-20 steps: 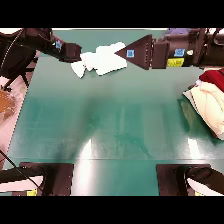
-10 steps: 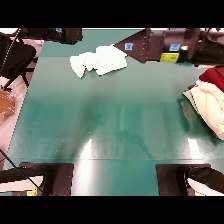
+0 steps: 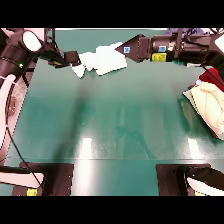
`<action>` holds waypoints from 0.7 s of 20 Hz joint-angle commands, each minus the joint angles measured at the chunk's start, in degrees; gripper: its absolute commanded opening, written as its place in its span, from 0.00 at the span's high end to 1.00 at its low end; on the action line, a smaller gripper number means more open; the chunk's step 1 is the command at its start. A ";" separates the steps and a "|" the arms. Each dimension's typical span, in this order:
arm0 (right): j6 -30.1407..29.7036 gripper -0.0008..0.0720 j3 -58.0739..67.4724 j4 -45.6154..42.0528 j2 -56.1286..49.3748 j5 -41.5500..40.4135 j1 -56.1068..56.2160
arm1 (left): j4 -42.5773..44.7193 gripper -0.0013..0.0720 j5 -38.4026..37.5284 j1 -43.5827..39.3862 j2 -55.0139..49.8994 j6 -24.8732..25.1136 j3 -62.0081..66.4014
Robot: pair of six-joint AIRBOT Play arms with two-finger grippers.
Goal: Fold the shirts.
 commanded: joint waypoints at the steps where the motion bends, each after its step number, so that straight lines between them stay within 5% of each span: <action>1: -0.04 0.92 -0.02 0.13 -0.22 -1.18 -2.05 | -10.73 0.00 10.03 6.88 -7.54 -0.20 -2.71; 3: -0.04 0.61 -0.02 0.09 -0.26 -1.01 -2.89 | -11.32 0.00 18.32 9.03 -11.45 -0.24 -2.60; 4: -0.04 0.58 -0.02 0.02 -0.26 -0.94 -3.37 | -11.37 0.00 21.31 9.64 -13.53 -0.22 -2.12; 8: -0.20 0.58 -0.02 -0.31 -0.26 0.20 -3.96 | -12.50 0.00 23.87 9.84 -22.80 -2.14 2.54; 10: -0.22 0.58 -0.02 -0.35 -0.28 0.72 -3.96 | -15.08 0.25 26.32 9.29 -24.90 -0.52 4.02; 14: -0.22 0.58 0.00 -0.22 -0.11 1.92 -3.96 | -15.96 0.25 24.13 8.55 -24.90 -0.07 7.26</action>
